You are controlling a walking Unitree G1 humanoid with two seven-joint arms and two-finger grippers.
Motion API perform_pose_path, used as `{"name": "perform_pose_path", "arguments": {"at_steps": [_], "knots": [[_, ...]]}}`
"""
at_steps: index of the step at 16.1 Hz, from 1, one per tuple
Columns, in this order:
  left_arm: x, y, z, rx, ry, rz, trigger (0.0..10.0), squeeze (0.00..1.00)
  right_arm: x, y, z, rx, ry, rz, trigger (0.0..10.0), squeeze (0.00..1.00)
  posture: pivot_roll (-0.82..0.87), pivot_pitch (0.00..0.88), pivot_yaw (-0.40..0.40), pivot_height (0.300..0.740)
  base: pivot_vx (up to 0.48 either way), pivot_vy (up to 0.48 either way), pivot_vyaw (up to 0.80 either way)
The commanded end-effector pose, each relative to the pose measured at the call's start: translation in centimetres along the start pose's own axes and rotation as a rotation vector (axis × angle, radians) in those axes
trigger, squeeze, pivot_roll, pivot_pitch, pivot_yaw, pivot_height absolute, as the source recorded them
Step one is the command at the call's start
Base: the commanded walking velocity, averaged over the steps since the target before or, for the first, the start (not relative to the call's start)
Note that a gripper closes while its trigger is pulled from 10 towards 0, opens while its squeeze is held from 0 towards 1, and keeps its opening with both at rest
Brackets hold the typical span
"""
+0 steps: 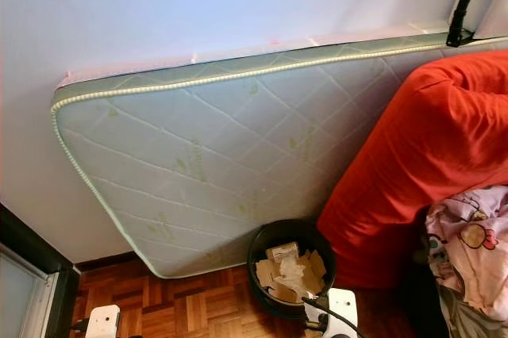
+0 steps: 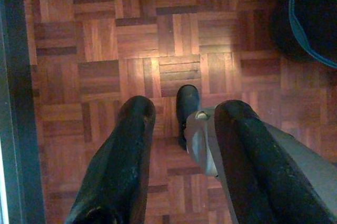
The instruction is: Clean up the room
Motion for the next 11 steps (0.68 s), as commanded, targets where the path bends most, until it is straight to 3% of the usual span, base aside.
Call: {"name": "perform_pose_path", "arguments": {"at_steps": [1, 7, 9, 11], "knots": [[-0.08, -0.08, -0.42, 0.010, 0.009, -0.006, 10.0, 0.00, -0.02, -0.07, 0.05, 0.005, -0.003, 0.000, 10.0, 0.00, -0.03, 0.000, 0.004, 0.740, 0.000, 0.000, 0.00], [0.01, 0.06, -0.14, 0.013, 0.008, -0.006, 10.0, 0.00, -0.03, -0.11, 0.06, -0.045, 0.008, -0.007, 10.0, 0.00, -0.03, 0.000, 0.004, 0.740, 0.000, 0.000, 0.00], [0.02, 0.09, -0.13, 0.013, 0.008, -0.004, 10.0, 0.00, -0.02, -0.05, -0.01, -0.038, 0.008, -0.001, 10.0, 0.00, -0.03, 0.000, 0.004, 0.740, 0.000, 0.000, 0.80], [0.01, 0.09, -0.17, 0.013, 0.008, -0.003, 10.0, 0.00, -0.02, -0.09, -0.03, -0.014, -0.001, -0.002, 10.0, 0.00, -0.02, 0.000, 0.008, 0.740, 0.000, 0.000, 0.26]]}}
Point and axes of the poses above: a point about 5 cm out from each wrist's last joint towards the gripper, its own x axis pointing out of the wrist towards the gripper, its own y axis along the axis of the wrist's last joint, z = x × y, the point moved 1 cm from there along x, pointing out of the wrist towards the gripper, and after that the axes turned 1 degree about x, right-handed, at the moved point
